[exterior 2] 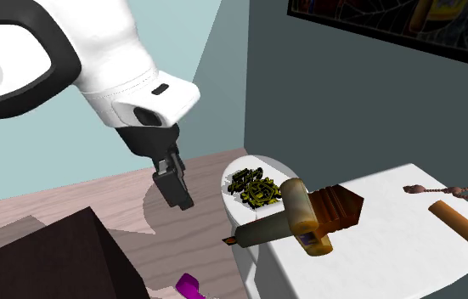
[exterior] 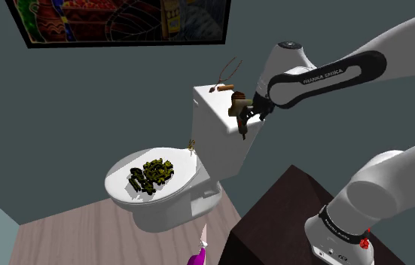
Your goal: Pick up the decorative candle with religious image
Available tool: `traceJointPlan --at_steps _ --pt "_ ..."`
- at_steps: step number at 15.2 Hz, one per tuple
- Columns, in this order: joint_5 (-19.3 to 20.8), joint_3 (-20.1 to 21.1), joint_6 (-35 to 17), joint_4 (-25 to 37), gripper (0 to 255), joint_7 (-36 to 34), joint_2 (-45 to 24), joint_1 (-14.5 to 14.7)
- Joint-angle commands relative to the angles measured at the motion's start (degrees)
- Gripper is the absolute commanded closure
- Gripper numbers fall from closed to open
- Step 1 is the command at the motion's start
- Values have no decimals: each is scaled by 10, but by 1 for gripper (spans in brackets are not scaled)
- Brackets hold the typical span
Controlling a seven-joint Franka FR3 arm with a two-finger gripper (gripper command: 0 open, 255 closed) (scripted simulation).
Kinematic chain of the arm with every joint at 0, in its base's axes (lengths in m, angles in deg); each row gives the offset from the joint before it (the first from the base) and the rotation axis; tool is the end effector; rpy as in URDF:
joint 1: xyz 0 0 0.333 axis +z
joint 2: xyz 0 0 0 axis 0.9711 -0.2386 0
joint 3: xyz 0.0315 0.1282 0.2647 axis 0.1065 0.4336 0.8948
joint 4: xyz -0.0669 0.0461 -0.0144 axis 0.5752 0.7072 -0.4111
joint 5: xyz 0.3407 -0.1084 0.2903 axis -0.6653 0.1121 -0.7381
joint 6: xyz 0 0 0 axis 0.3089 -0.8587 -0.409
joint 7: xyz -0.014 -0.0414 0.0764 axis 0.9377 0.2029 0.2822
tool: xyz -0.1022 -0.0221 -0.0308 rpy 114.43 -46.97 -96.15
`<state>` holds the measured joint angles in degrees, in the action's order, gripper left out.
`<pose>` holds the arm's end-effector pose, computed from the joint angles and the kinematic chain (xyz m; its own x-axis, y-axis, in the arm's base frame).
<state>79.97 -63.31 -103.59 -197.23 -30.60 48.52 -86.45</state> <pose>0.4766 -0.0571 0.3322 0.9286 -0.3068 0.2090 -0.3216 -0.9460 0.0400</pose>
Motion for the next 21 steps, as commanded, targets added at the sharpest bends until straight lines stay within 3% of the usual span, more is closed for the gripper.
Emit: traceJointPlan --at_steps 1,6,11,15,21 --pt "22 6 -58 6 0 -29 -38 -19" --pt "115 24 -177 41 0 -130 -137 -79" --pt "291 24 -257 107 0 -303 -236 -132" --pt "451 -20 -292 179 0 -466 -308 -126" --pt "544 -59 -318 193 0 -557 -350 -100"
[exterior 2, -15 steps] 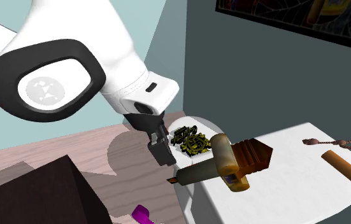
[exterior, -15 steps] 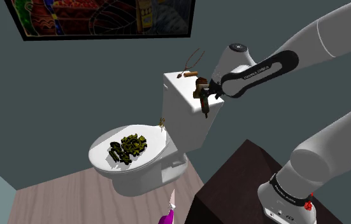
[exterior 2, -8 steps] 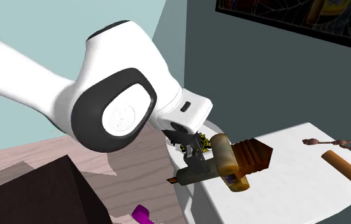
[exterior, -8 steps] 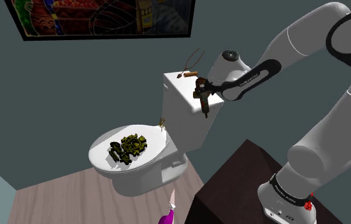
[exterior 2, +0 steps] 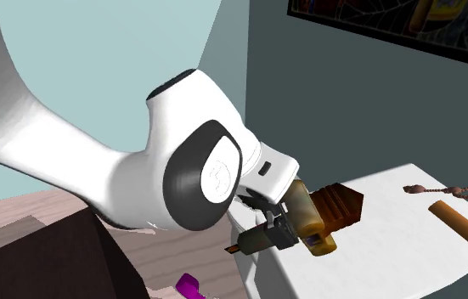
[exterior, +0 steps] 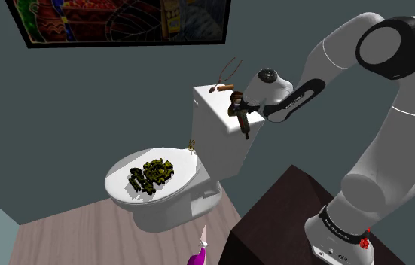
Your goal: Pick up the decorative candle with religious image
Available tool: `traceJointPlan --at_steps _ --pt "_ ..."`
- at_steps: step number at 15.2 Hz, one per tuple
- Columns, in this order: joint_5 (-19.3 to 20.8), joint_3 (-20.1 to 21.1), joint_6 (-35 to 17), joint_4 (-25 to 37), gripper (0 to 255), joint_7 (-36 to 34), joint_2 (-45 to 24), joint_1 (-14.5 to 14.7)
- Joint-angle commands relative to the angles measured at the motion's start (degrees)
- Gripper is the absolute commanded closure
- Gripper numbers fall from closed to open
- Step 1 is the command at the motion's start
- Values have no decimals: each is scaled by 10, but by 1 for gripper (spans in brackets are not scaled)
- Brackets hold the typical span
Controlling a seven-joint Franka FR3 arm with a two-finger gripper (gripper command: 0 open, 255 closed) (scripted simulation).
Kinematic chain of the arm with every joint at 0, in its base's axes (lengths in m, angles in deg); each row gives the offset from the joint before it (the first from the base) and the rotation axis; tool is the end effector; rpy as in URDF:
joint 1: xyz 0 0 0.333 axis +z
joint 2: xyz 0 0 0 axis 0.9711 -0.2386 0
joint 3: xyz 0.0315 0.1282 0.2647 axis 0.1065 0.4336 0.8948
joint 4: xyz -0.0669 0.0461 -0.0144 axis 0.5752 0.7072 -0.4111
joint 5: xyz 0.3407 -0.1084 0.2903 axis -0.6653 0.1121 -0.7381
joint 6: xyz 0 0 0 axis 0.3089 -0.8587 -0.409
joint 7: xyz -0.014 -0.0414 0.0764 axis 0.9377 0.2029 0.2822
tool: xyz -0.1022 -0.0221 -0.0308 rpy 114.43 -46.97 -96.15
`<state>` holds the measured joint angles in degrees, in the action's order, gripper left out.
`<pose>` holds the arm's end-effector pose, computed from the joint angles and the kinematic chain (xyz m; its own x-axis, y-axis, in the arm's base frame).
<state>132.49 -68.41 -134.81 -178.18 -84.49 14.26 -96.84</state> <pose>0.5609 -0.1637 0.2134 0.6829 -0.4956 0.5367 -0.5916 -0.8062 0.0084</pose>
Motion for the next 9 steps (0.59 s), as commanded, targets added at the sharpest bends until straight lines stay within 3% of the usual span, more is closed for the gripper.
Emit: traceJointPlan --at_steps 1,4,5,9 --pt "35 -14 -10 5 0 -34 -15 9" --pt "44 -18 -12 7 0 -43 -19 12" --pt "44 -18 -12 7 255 -42 -18 12" --pt "44 -18 -12 7 255 -42 -18 12"
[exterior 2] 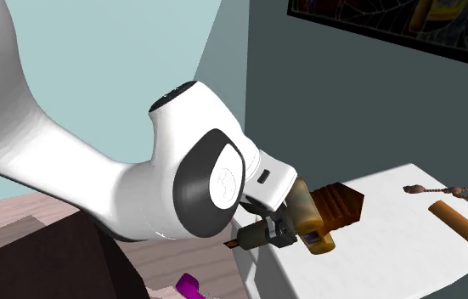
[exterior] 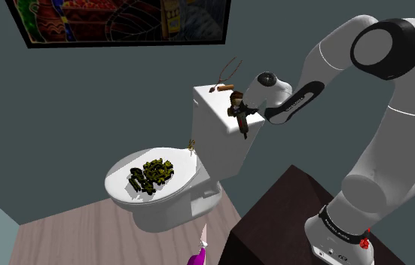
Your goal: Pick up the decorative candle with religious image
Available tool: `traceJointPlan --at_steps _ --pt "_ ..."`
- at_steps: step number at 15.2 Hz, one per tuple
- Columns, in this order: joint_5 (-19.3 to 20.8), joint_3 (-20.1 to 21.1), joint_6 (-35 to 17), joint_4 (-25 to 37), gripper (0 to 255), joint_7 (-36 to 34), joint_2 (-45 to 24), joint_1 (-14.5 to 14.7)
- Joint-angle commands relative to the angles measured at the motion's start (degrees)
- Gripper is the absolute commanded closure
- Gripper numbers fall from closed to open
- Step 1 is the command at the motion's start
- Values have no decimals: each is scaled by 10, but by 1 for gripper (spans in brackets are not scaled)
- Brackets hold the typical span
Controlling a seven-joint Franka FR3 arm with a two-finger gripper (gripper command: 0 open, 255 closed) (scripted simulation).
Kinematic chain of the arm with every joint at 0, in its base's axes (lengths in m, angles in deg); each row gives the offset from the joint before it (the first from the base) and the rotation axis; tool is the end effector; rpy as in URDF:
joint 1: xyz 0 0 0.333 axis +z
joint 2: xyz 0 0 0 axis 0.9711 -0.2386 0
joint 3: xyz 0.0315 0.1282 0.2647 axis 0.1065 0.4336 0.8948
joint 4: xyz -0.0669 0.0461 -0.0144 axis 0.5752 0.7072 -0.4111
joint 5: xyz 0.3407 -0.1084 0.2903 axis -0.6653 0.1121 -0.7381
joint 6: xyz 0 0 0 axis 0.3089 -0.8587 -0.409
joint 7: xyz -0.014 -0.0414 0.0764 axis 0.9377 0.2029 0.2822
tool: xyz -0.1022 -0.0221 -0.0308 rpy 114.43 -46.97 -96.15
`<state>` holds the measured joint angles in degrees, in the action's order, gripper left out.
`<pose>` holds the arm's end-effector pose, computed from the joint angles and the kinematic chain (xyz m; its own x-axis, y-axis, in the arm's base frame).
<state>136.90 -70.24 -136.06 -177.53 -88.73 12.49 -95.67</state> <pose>0.5579 -0.1649 0.1993 0.6825 -0.4950 0.5377 -0.5912 -0.8065 0.0081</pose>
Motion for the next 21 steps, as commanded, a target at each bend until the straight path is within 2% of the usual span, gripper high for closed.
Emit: traceJointPlan --at_steps 1,5,17,20,21 --pt "0 0 0 0 255 0 -1 0" --pt "0 0 0 1 255 -1 -1 0" --pt "-184 67 54 -23 255 176 81 -43" --pt "-224 76 69 -24 255 213 99 -47" --pt "-226 76 70 -24 255 215 100 -47"
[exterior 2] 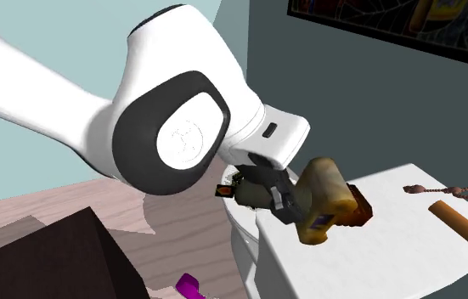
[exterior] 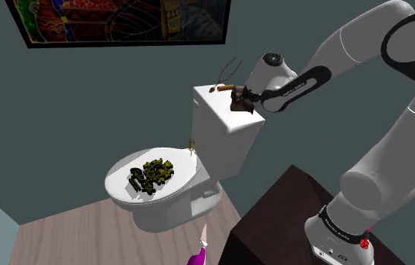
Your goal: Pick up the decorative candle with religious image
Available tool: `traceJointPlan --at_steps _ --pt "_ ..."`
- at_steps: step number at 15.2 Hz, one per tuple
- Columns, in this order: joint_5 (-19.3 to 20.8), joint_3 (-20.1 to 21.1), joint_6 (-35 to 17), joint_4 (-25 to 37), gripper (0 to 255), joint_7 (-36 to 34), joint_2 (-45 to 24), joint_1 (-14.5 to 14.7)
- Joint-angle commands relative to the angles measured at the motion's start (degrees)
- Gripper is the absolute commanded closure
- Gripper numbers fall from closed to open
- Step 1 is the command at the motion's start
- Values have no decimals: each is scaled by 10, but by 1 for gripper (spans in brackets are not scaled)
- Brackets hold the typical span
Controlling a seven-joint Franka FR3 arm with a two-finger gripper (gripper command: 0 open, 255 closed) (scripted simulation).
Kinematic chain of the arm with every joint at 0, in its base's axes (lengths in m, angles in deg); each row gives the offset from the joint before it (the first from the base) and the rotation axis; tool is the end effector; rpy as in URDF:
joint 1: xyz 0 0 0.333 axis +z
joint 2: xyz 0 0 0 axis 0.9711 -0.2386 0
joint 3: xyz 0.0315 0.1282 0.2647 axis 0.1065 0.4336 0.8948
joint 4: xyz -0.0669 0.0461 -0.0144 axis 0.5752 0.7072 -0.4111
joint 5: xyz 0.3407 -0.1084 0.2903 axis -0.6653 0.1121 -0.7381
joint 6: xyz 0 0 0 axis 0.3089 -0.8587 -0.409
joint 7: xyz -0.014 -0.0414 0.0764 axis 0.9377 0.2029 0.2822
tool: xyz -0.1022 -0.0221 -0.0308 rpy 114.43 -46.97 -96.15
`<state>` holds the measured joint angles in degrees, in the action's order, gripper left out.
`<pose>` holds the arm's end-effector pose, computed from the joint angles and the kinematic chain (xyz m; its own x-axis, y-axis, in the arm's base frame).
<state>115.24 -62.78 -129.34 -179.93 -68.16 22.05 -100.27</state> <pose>0.5688 -0.1650 0.2793 0.6834 -0.4955 0.5361 -0.5916 -0.8062 0.0091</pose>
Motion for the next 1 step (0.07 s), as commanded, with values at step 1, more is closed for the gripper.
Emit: traceJointPlan --at_steps 1 --pt "-10 2 3 0 255 9 5 -1"
